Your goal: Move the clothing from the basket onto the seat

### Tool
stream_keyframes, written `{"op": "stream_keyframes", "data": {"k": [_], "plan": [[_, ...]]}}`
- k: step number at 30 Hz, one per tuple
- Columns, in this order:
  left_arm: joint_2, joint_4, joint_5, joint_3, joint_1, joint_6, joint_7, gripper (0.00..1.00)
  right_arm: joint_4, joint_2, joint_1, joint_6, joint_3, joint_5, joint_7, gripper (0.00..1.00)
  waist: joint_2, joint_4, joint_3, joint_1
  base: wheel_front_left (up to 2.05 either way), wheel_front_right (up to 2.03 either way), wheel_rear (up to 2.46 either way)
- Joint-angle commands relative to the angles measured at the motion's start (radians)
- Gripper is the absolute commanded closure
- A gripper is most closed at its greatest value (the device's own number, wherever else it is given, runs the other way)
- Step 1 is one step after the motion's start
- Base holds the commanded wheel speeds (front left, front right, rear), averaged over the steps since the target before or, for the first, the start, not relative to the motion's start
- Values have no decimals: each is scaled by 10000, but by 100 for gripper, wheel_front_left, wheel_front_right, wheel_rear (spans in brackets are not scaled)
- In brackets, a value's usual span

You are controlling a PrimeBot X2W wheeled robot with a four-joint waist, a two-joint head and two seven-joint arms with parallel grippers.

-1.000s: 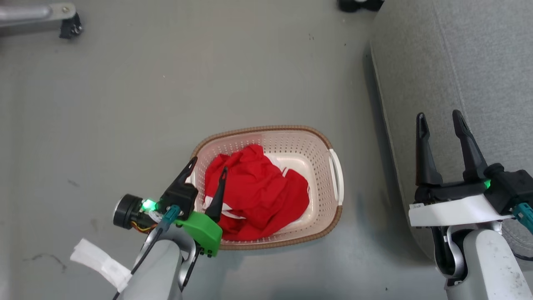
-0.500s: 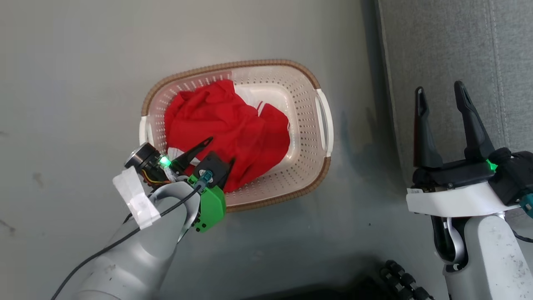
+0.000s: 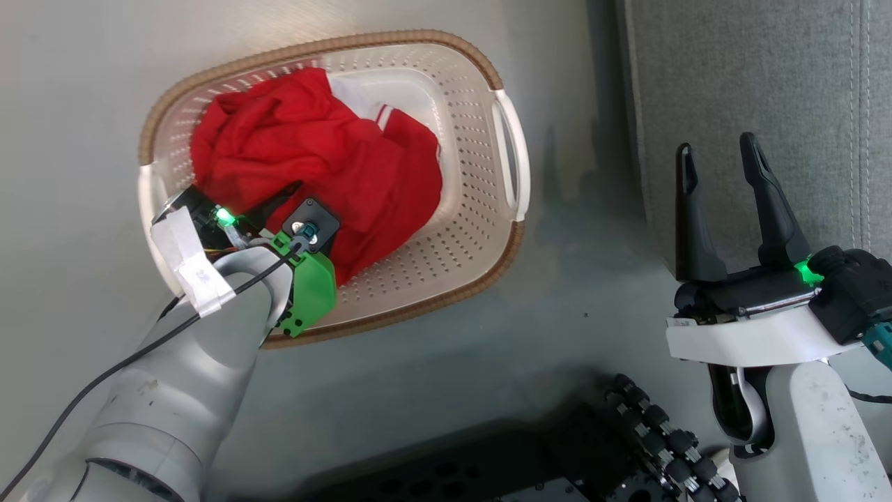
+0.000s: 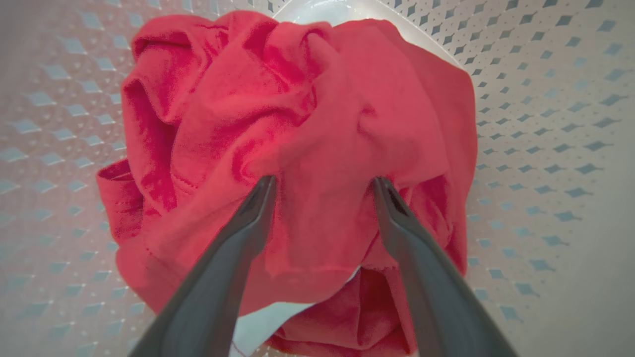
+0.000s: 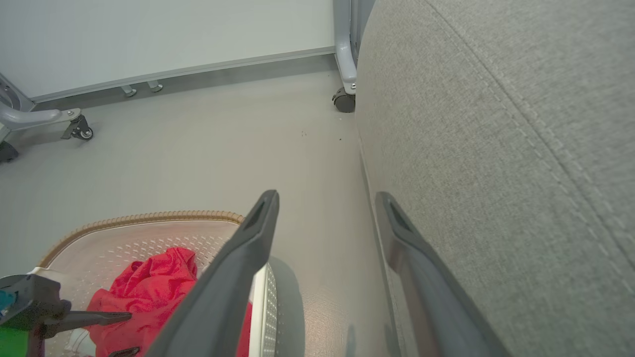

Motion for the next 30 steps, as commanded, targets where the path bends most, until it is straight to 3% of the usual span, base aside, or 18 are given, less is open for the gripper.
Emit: {"op": "stream_keyframes", "data": {"k": [1, 10, 30], "plan": [[121, 97, -51, -13, -182, 32, 17, 0, -69, 3, -120, -8, 43, 68, -35, 0, -1, -366, 358, -1, 0, 0, 0], [204, 310, -7, -188, -717, 294, 344, 0, -438, -4, -247, -10, 532, -199, -35, 0, -1, -622, 828, -1, 0, 0, 0], [171, 423, -430, -190, -1094, 807, 2102, 0, -800, 2, 158, -8, 679, -324, -35, 0, -1, -636, 1016, -1, 0, 0, 0]]}}
